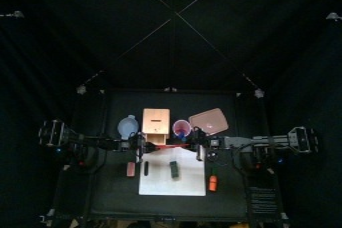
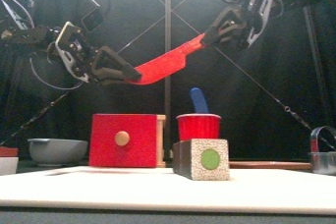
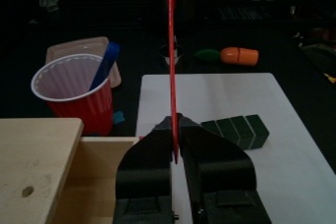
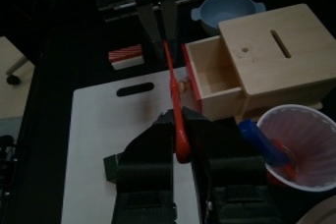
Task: Place sushi on board then cut the sushi with the knife then place the pieces on the plate
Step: Cut the sushi into 4 pieces
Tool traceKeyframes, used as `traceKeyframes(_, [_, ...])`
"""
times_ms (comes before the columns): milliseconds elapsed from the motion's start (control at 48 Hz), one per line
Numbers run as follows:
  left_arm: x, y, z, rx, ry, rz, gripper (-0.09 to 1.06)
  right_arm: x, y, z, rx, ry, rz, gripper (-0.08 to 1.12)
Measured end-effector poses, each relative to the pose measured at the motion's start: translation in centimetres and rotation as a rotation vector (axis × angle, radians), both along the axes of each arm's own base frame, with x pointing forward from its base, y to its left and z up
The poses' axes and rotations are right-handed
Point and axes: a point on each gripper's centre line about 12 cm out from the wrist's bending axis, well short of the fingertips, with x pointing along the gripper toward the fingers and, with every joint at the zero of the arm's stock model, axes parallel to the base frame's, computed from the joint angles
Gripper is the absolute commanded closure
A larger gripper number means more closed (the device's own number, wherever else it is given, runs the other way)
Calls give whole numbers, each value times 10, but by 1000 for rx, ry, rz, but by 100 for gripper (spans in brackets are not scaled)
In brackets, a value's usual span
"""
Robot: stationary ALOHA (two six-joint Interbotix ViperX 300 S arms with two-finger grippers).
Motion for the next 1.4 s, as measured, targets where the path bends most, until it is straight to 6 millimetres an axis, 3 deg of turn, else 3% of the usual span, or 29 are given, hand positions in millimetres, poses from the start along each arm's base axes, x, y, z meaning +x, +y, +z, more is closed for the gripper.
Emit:
traceKeyframes(229, [0,-3,0,-3,1,-9,63,-10,2,-29,6,92,3,63])
traceKeyframes(562, [5,-41,-4,-37,68,-103,63,-18,4,-49,9,167,6,64])
traceKeyframes(896, [13,-61,-25,-114,161,-89,63,-17,7,-70,6,277,14,78])
traceKeyframes(1188, [27,-82,-48,-107,227,-127,65,-19,22,-103,-17,386,71,78])
traceKeyframes(1396, [30,-87,-61,-93,197,-137,65,-22,31,-114,-53,297,138,79])
